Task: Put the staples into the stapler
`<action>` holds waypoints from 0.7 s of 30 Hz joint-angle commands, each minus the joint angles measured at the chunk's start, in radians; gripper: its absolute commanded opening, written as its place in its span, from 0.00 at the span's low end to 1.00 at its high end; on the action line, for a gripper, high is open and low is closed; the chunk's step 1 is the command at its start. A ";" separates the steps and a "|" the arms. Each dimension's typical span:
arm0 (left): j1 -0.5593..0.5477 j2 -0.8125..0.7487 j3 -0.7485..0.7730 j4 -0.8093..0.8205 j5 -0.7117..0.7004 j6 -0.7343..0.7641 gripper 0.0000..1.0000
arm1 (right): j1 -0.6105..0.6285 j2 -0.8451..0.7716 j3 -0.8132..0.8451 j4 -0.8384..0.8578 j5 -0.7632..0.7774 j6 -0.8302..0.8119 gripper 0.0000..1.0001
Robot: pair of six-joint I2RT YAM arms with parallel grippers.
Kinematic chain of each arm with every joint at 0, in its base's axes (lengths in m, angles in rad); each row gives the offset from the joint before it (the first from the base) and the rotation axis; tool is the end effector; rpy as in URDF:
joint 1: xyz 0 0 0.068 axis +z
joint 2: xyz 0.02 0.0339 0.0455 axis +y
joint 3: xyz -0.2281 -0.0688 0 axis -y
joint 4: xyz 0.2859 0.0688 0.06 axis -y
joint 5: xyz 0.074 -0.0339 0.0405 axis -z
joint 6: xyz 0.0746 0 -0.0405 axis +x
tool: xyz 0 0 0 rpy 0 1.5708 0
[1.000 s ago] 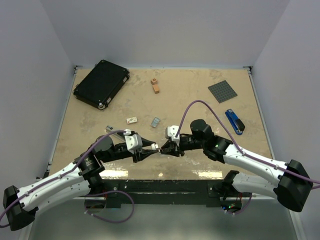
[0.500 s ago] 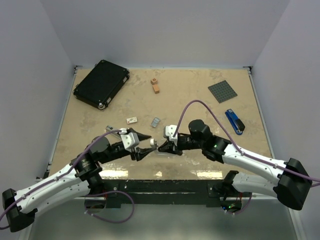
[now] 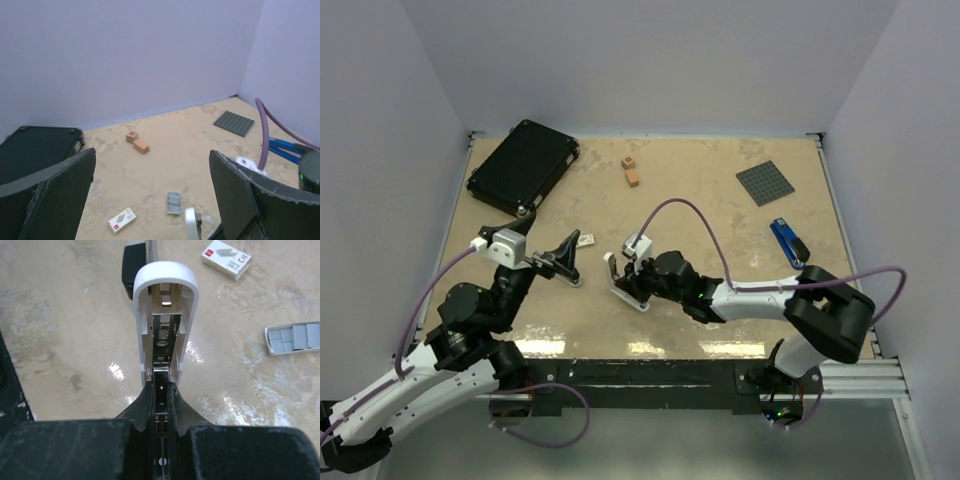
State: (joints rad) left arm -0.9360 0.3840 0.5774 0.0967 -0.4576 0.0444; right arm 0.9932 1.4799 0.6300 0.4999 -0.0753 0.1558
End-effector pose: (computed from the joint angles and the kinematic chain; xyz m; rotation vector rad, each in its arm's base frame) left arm 0.1526 -0.1516 0.3531 0.2468 1.3026 -0.4664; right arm 0.1987 0.3151 0.1146 -0.8664 1.8166 0.8284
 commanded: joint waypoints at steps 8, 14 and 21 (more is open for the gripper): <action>0.019 0.062 0.007 0.086 -0.397 0.144 1.00 | 0.074 0.286 0.178 0.301 0.307 0.142 0.00; 0.080 0.033 -0.013 0.052 -0.437 0.149 1.00 | 0.076 0.387 0.249 0.298 0.365 0.091 0.00; 0.166 0.038 -0.017 0.035 -0.385 0.117 1.00 | 0.093 0.461 0.297 0.275 0.448 0.018 0.00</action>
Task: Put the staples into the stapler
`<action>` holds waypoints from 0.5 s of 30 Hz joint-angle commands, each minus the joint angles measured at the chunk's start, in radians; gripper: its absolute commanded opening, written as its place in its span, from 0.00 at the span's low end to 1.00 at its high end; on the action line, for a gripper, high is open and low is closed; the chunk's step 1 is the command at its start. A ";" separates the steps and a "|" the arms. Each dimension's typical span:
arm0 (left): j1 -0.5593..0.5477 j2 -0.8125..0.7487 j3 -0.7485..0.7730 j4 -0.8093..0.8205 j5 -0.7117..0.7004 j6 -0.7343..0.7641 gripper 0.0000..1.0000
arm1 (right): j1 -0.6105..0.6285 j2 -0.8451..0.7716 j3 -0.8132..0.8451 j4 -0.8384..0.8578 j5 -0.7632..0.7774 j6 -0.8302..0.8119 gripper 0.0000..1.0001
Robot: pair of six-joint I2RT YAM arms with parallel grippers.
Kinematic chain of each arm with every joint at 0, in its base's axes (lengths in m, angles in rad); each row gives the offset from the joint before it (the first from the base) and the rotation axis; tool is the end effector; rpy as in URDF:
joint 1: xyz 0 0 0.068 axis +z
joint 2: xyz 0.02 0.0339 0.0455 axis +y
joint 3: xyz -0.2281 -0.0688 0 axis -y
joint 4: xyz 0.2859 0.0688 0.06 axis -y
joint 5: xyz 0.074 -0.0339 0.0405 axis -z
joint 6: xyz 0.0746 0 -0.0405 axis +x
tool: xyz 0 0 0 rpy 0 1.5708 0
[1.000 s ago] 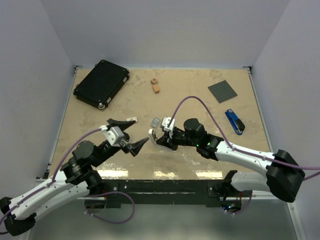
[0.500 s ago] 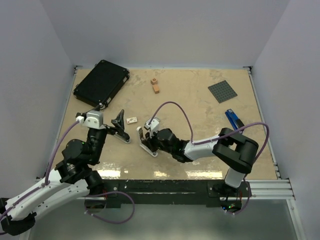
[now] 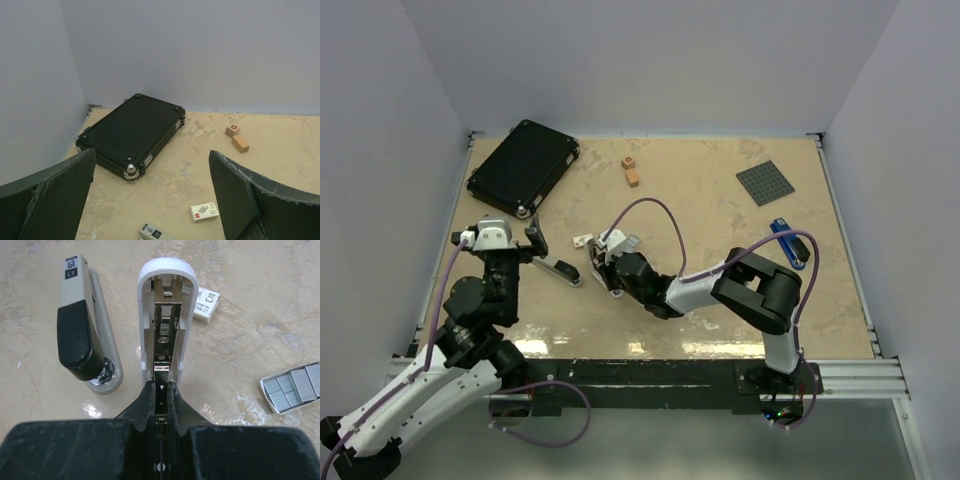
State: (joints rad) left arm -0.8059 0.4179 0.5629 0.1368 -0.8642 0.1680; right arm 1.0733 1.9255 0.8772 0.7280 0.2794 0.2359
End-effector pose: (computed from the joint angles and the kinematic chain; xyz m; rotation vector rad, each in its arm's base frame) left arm 0.1818 -0.1074 0.3408 -0.0880 1.3865 0.0245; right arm 0.2243 0.3700 0.0637 -0.6019 1.8315 0.6290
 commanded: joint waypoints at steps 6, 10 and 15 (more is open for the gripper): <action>0.053 0.033 0.008 -0.029 0.044 -0.021 1.00 | 0.027 0.026 0.062 0.001 0.121 -0.076 0.02; 0.057 0.033 0.006 -0.034 0.051 -0.025 1.00 | 0.031 0.012 0.062 -0.021 0.116 -0.075 0.18; 0.059 0.033 0.005 -0.034 0.063 -0.022 1.00 | 0.033 -0.020 0.068 -0.061 0.103 -0.066 0.34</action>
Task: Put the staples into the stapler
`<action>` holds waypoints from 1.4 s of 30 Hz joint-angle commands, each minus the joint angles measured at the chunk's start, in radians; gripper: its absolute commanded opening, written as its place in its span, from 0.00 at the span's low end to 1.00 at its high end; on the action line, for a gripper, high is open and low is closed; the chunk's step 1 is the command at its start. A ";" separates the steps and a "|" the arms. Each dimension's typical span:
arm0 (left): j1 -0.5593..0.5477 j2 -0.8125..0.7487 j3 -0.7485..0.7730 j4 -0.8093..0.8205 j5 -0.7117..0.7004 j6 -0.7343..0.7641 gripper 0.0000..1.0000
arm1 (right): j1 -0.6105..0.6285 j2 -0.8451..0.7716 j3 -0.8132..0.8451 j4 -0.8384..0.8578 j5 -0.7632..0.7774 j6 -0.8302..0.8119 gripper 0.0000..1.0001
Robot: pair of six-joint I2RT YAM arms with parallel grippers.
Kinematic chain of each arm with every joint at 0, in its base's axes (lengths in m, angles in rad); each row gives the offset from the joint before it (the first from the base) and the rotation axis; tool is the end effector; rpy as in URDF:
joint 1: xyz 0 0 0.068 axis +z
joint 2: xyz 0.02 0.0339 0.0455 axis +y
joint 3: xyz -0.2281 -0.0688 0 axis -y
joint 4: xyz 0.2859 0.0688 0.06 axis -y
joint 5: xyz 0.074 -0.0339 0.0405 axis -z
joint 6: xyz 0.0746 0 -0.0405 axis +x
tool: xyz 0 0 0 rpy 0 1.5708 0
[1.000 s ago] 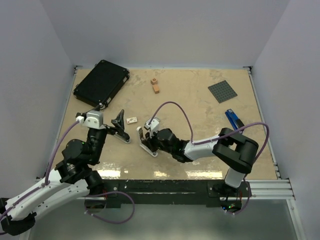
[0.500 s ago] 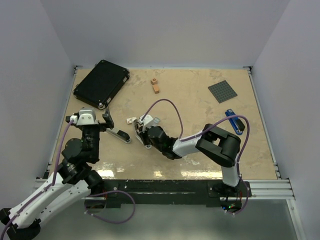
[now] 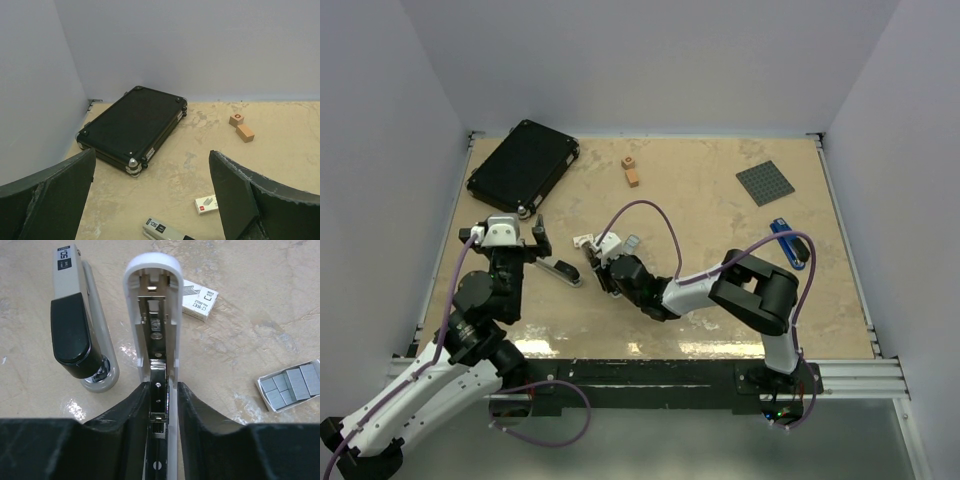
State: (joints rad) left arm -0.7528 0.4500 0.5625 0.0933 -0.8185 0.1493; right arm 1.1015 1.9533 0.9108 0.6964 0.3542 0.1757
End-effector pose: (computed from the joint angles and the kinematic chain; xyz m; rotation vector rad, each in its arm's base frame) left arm 0.1936 -0.1068 0.3300 -0.0560 1.4299 0.0612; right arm 0.2205 0.3776 0.0596 -0.6396 1.8206 0.5265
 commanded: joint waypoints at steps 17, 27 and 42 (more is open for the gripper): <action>0.010 0.006 0.004 0.002 0.031 -0.011 1.00 | -0.075 -0.304 -0.009 -0.291 0.000 0.018 0.56; 0.012 0.010 0.008 -0.007 0.045 -0.019 1.00 | -0.319 -0.207 0.210 -0.535 -0.175 -0.088 0.66; 0.017 0.001 0.010 -0.017 0.053 -0.028 1.00 | -0.325 0.070 0.460 -0.669 -0.166 -0.143 0.65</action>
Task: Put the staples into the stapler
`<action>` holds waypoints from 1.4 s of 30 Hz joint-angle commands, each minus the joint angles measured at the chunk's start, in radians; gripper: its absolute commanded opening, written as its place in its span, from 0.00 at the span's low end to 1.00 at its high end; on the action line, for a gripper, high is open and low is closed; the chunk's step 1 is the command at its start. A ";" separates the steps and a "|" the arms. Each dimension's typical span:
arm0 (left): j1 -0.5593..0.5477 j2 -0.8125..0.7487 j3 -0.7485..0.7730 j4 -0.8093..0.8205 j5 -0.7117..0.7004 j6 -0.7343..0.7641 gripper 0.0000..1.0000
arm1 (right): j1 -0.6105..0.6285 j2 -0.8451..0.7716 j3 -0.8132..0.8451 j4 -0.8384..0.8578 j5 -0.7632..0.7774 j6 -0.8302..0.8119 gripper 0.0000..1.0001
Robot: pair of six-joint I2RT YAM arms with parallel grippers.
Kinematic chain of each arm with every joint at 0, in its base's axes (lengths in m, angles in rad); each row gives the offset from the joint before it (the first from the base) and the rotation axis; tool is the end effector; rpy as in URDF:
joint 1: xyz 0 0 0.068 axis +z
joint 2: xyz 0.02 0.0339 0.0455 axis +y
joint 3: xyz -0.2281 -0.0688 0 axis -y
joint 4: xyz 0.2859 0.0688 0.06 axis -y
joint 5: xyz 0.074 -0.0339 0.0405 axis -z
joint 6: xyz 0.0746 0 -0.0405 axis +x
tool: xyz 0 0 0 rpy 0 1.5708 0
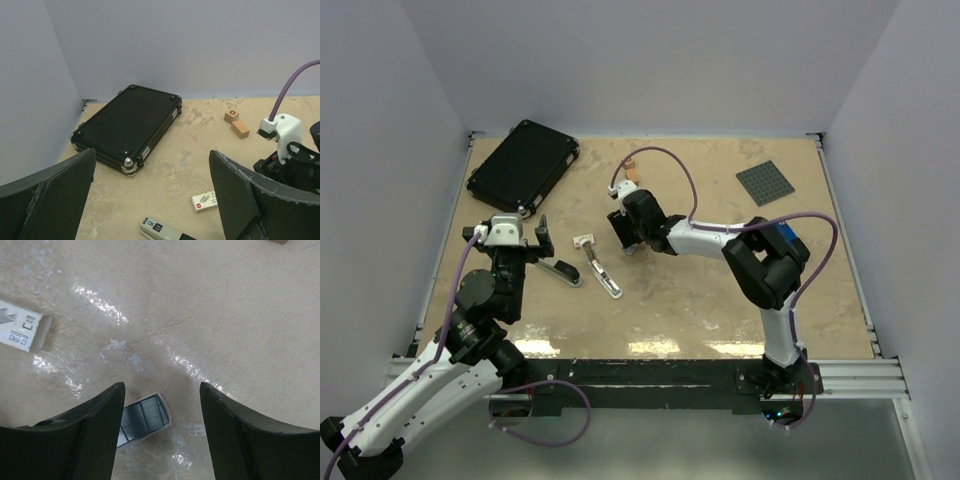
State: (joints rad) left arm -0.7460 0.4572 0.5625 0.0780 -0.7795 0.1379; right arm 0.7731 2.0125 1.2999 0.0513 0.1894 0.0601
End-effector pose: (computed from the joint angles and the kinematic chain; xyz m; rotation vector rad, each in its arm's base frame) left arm 0.1959 -0.1096 0.3271 -0.0242 1.4407 0.0413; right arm 0.3600 0.3316 0.0877 -0.6803 2.1232 0.2472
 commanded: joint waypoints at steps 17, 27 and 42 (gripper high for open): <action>0.019 0.001 0.013 -0.009 0.036 -0.029 1.00 | 0.002 -0.020 0.010 -0.154 0.027 -0.023 0.64; 0.022 0.020 0.014 -0.014 0.057 -0.035 1.00 | 0.003 -0.129 -0.116 -0.208 -0.008 0.060 0.62; 0.025 0.021 0.014 -0.015 0.068 -0.040 1.00 | -0.024 -0.307 -0.200 -0.214 -0.087 0.017 0.62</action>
State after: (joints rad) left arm -0.7265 0.4770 0.5625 0.0540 -0.7238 0.1143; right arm 0.7639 1.7004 1.1057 -0.1749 0.1089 0.0898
